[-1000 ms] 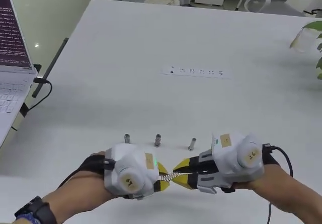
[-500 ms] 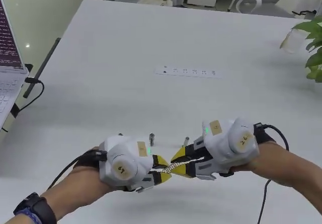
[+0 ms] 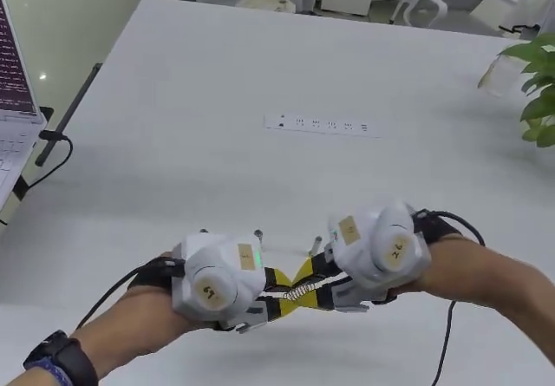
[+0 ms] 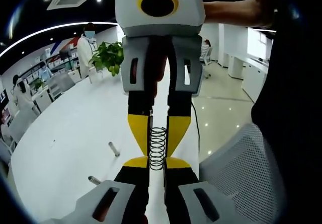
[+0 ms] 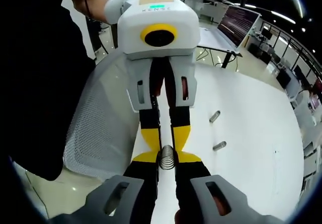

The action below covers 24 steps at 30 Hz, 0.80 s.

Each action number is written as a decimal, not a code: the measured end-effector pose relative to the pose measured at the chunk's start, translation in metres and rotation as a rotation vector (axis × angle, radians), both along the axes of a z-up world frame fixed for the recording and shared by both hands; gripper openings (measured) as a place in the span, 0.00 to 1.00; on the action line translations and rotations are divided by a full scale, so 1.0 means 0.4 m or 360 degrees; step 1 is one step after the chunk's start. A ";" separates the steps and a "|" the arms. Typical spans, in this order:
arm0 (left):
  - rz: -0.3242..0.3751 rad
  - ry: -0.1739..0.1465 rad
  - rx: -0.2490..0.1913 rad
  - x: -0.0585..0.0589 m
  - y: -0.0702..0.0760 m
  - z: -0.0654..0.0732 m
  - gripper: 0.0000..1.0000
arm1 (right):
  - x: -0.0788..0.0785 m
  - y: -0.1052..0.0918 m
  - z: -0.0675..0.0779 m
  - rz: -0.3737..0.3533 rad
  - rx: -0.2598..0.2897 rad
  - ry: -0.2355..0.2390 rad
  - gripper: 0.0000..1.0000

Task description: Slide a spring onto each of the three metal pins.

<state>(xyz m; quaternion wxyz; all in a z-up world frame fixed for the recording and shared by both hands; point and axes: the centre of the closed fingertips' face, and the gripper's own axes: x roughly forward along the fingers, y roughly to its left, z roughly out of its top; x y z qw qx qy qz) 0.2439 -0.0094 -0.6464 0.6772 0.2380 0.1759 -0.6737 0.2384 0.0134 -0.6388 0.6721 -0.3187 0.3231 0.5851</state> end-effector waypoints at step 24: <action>0.0008 0.0048 0.0014 -0.020 -0.011 -0.033 0.05 | -0.024 -0.034 -0.056 0.0095 -0.0164 0.0035 0.08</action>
